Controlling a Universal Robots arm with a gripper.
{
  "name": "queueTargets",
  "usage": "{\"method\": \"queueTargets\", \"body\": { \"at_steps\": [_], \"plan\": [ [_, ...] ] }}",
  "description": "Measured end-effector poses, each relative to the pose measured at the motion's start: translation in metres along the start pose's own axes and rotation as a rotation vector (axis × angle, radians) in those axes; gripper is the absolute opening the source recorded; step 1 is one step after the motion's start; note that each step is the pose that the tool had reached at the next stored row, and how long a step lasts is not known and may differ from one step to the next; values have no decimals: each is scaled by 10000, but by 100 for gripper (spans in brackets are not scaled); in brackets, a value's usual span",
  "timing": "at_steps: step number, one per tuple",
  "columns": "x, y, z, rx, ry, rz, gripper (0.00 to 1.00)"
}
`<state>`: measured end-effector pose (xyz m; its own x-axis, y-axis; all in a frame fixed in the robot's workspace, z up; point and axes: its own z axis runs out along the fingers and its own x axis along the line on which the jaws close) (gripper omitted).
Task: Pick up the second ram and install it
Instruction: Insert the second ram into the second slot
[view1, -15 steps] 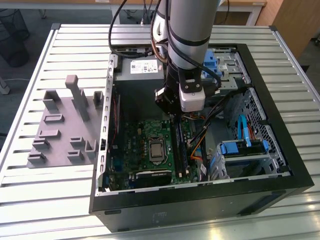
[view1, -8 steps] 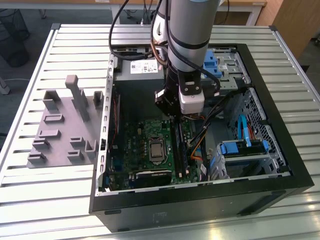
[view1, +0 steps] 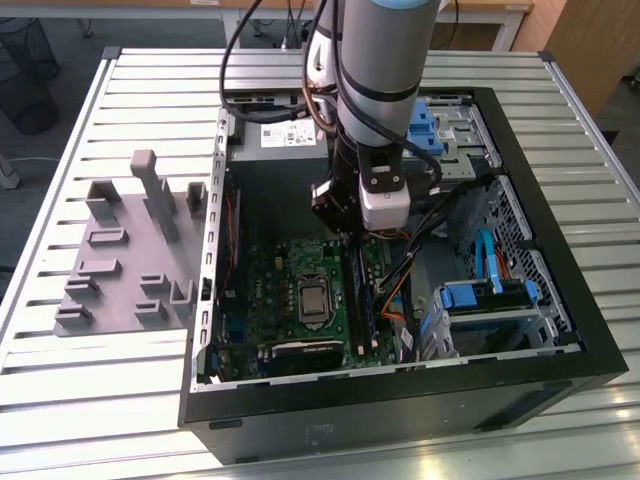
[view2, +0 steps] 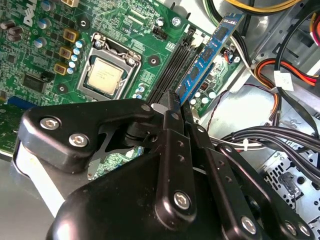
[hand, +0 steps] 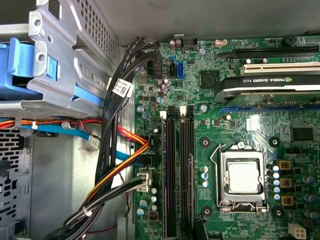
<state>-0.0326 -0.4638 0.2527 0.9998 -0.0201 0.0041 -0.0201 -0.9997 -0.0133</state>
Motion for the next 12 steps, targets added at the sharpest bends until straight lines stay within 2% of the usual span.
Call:
{"method": "queueTargets", "body": {
  "at_steps": [12],
  "plan": [
    [4, 48, 54, 1, -12, -120, 14]
  ]
}}
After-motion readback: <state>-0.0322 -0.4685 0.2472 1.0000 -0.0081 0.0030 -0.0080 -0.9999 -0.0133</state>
